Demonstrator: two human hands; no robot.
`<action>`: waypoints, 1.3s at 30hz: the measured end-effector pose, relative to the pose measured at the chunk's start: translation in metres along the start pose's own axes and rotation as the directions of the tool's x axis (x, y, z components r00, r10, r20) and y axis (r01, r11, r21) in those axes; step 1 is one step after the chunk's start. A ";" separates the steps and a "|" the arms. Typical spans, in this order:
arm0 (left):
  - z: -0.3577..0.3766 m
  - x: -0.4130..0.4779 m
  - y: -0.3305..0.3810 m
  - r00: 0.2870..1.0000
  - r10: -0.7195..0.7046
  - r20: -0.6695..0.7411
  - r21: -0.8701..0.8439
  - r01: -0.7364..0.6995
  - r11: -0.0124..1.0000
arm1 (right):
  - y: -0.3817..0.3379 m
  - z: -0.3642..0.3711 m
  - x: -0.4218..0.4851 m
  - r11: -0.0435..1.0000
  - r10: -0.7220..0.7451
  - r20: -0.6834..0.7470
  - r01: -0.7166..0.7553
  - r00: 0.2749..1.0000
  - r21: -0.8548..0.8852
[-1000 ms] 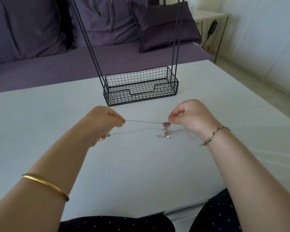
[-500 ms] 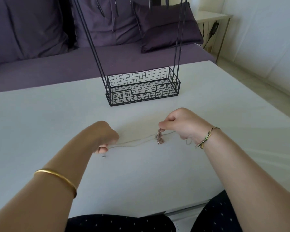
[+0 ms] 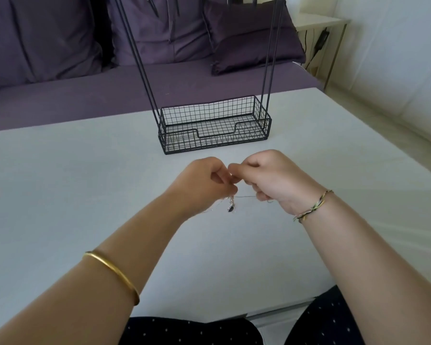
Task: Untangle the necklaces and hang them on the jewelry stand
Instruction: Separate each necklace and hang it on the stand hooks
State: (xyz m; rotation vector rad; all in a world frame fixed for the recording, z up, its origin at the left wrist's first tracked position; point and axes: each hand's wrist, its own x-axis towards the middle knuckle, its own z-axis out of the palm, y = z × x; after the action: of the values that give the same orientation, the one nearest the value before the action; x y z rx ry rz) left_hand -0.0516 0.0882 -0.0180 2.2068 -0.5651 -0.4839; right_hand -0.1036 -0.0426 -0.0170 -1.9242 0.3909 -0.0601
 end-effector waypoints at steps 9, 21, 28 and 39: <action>-0.011 0.001 0.003 0.988 0.083 -0.132 -0.140 -0.101 0.985 | 0.003 -0.002 0.002 0.965 0.196 0.100 -0.210 0.975 0.157; -0.027 -0.005 0.005 0.969 0.141 -0.204 -0.319 -0.202 0.926 | 0.003 -0.001 0.001 0.988 0.019 -0.065 -0.009 0.998 0.151; -0.028 -0.005 0.009 0.960 0.067 -0.270 -0.494 -0.198 0.847 | -0.002 -0.001 0.002 0.965 -0.083 -0.378 0.169 0.922 0.200; -0.020 -0.001 0.013 0.954 0.015 -0.298 -0.473 -0.161 0.866 | -0.014 -0.003 -0.002 0.632 -0.034 -0.317 0.266 0.948 0.728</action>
State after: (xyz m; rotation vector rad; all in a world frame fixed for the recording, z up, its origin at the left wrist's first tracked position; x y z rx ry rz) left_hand -0.0451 0.0936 0.0047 1.7066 -0.3368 -0.2184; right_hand -0.1029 -0.0398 -0.0029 -1.0761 0.3100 -0.5360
